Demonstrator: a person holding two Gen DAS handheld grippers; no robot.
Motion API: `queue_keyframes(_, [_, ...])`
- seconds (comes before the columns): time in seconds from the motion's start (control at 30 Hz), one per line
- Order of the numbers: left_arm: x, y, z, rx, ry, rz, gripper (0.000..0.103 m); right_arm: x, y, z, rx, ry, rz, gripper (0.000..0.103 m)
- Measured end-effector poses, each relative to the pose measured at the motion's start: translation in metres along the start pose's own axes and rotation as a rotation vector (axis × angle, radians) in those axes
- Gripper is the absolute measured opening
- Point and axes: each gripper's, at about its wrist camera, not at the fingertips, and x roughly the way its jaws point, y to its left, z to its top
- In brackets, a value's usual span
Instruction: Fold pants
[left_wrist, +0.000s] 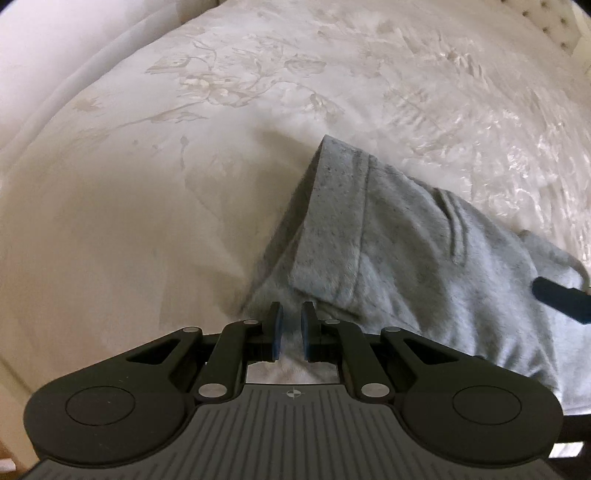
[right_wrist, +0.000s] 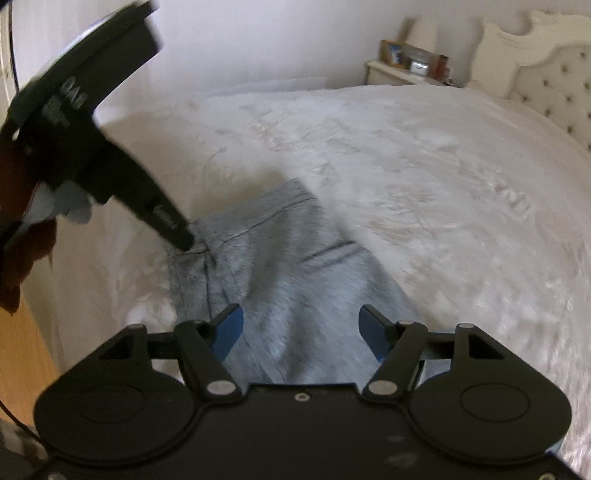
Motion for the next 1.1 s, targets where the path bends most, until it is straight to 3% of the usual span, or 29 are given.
queue_keyframes(0.07, [0.011,0.003,0.003,0.015,0.026,0.003,0.010,0.012,0.007,0.005,-0.023,0.025,0.012,0.058])
queue_keyframes(0.13, [0.020,0.008,0.005,0.011,0.057,-0.012,0.010,0.028,0.017,0.009,-0.069,0.051,0.018,0.054])
queue_keyframes(0.4, [0.029,0.025,0.008,-0.051,0.112,-0.077,0.010,0.059,0.045,0.001,-0.315,0.092,0.011,0.049])
queue_keyframes(0.47, [0.029,0.027,0.008,-0.061,0.113,-0.084,0.010,0.061,0.046,-0.002,-0.350,0.093,0.003,0.015])
queue_keyframes(0.5, [0.028,0.027,0.009,-0.062,0.112,-0.085,0.010,0.061,0.043,-0.001,-0.346,0.092,0.002,0.012])
queue_keyframes(0.67, [0.006,0.023,0.013,-0.040,0.059,-0.103,0.010,0.050,0.002,0.016,-0.089,0.089,0.079,0.008])
queue_keyframes(0.87, [-0.002,-0.003,0.022,0.027,0.027,-0.189,0.011,0.020,-0.054,0.028,0.289,0.034,0.144,0.007])
queue_keyframes(1.03, [0.025,-0.016,0.029,0.045,0.039,-0.175,0.011,0.004,-0.077,0.028,0.453,0.004,0.169,0.006])
queue_keyframes(1.1, [0.037,-0.010,0.024,0.045,0.071,-0.112,0.011,-0.003,-0.079,0.030,0.474,-0.010,0.191,0.006])
